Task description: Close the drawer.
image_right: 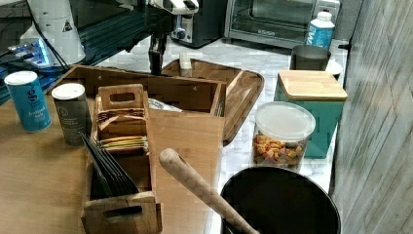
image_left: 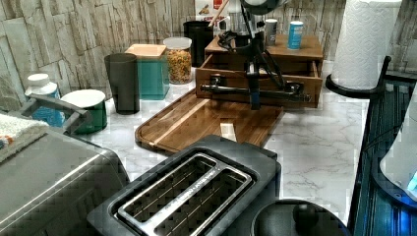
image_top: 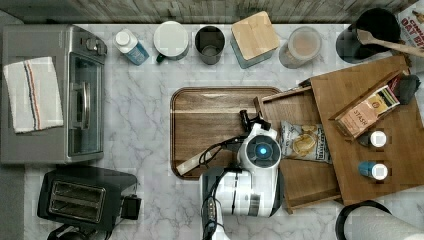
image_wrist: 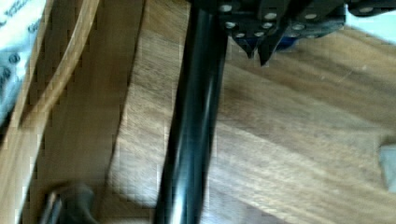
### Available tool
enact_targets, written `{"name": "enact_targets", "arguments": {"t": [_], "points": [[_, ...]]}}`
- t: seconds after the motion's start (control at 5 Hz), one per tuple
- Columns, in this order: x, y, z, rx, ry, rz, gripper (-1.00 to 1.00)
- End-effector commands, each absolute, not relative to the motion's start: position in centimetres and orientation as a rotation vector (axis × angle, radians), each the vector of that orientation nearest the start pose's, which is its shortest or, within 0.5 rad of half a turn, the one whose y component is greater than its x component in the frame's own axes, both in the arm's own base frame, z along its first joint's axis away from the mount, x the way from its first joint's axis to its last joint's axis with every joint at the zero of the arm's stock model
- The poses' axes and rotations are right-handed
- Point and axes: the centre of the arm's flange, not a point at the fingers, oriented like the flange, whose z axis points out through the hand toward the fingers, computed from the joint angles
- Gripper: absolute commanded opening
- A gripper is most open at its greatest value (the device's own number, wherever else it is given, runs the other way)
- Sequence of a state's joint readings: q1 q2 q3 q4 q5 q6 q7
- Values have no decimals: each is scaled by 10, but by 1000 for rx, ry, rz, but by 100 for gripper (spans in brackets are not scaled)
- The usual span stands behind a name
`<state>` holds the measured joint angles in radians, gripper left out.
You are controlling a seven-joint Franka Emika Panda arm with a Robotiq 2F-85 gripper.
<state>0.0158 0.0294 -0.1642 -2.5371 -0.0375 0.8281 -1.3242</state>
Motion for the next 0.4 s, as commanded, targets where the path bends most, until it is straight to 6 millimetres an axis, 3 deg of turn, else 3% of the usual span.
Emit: {"name": "enact_targets", "arguments": {"t": [0.2,0.4], "points": [[519,-236,352,-3092,-589,-184,-100],[524,-258,352,-3114,-603,-172,-100]]}}
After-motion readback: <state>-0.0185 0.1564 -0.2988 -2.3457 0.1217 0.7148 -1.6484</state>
